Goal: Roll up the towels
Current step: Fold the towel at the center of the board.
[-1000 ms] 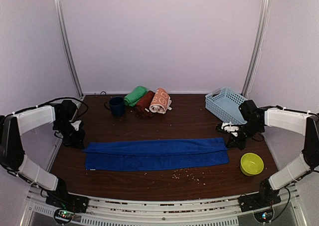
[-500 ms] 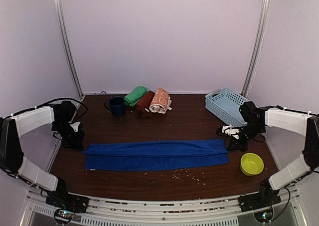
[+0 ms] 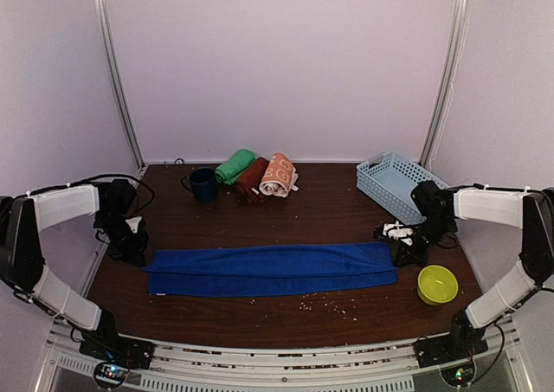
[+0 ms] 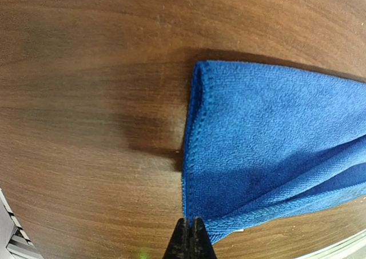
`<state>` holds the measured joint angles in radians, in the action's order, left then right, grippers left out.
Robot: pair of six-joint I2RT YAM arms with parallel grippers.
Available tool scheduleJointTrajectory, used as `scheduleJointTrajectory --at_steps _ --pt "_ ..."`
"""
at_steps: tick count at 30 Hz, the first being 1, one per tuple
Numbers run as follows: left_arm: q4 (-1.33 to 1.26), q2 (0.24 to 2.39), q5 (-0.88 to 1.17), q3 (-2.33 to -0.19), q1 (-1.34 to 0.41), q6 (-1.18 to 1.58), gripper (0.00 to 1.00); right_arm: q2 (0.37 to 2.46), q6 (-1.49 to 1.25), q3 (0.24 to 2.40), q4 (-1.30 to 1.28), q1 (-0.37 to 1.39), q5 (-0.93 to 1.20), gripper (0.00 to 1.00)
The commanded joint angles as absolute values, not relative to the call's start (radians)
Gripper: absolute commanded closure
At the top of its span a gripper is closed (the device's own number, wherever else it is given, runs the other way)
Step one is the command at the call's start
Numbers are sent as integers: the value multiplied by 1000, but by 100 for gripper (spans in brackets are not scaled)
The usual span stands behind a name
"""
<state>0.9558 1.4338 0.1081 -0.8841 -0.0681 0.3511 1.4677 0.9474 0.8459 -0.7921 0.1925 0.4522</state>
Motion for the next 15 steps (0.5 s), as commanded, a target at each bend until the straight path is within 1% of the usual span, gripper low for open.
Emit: scheduleJointTrajectory --at_steps 1,8,15 --pt "968 1452 84 -872 -78 367 100 1492 968 840 -781 201 435 100" --pt "983 1435 68 -841 -77 394 100 1477 985 810 -776 229 422 100" --pt "993 1373 16 -835 -77 423 100 1453 983 777 -768 236 384 100"
